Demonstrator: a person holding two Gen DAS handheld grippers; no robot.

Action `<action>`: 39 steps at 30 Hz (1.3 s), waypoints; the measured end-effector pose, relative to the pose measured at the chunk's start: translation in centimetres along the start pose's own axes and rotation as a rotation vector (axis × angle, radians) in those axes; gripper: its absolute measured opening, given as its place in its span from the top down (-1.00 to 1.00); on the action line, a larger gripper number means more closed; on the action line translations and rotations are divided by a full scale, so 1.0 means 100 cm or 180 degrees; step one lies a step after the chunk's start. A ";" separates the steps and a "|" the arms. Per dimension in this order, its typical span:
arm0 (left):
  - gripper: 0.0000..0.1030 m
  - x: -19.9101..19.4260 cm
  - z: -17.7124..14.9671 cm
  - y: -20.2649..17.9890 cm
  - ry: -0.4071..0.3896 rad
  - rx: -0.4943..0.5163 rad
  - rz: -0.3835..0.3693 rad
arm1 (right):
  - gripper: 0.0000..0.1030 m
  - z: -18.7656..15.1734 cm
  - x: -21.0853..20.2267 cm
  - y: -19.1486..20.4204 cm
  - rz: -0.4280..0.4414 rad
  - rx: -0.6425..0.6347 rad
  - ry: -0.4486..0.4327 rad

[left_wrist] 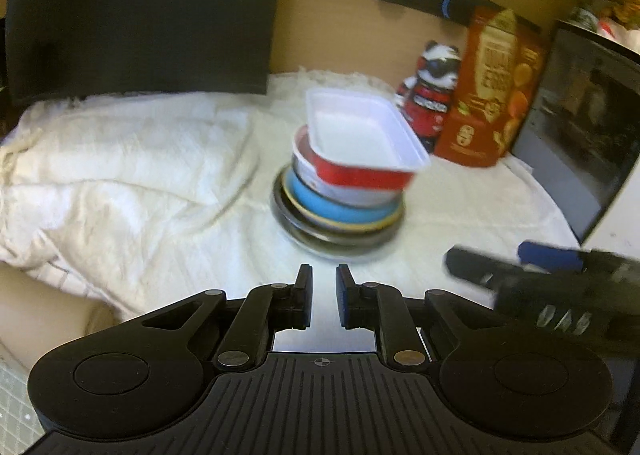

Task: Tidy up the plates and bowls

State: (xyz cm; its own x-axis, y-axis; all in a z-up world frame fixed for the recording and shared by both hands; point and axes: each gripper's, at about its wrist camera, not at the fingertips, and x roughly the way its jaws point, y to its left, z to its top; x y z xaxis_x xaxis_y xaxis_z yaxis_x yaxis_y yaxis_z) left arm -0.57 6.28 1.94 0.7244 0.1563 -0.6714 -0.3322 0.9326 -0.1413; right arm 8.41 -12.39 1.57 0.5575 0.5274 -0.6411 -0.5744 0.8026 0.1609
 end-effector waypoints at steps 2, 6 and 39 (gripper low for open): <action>0.68 -0.005 -0.007 -0.002 0.0004 -0.0063 -0.0032 | -0.68 -0.010 -0.005 0.000 -0.0061 0.0089 0.0079; 0.68 -0.016 -0.015 -0.014 -0.0081 0.0097 0.0059 | -0.68 -0.022 -0.017 0.000 -0.0241 0.0159 0.0071; 0.68 -0.023 -0.030 -0.023 -0.0006 0.0187 0.0049 | -0.68 -0.028 -0.024 0.003 -0.0311 0.0094 0.0087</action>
State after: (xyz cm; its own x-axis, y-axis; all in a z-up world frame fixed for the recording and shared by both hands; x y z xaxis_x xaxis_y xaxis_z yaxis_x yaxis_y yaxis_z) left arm -3.30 2.76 1.63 0.7206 0.1714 -0.6718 -0.3073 0.9476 -0.0878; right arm 5.24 -14.19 1.03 0.5932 0.4386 -0.6751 -0.4999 0.8580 0.1182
